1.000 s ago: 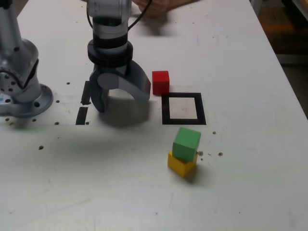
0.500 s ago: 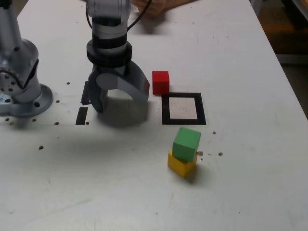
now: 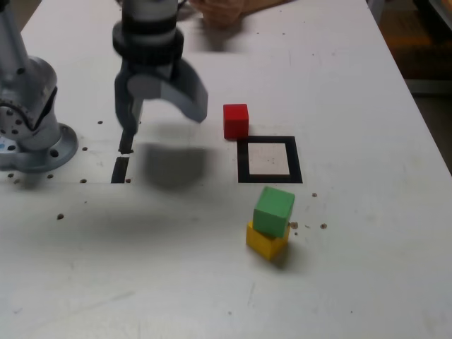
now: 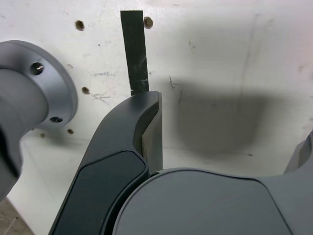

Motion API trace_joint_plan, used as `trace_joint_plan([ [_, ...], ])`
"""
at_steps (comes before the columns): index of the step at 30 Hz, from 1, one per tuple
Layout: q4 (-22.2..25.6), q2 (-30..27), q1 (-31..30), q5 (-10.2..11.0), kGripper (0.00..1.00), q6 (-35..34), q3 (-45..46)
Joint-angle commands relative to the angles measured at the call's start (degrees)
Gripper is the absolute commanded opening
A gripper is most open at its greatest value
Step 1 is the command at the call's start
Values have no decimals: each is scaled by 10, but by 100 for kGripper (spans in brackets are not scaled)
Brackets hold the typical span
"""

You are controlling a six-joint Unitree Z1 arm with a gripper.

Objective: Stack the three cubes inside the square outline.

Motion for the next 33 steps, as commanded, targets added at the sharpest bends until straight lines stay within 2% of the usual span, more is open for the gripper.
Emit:
trace_joint_plan([
  [1,44,13,2,4,100,6,-59],
  [5,96,56,8,5,99,27,-146],
  [9,116,108,18,-1,99,51,-207],
  [14,115,146,31,-5,100,62,-242],
  [22,110,154,68,-3,100,64,-239],
  [33,96,188,87,-3,100,67,-245],
])
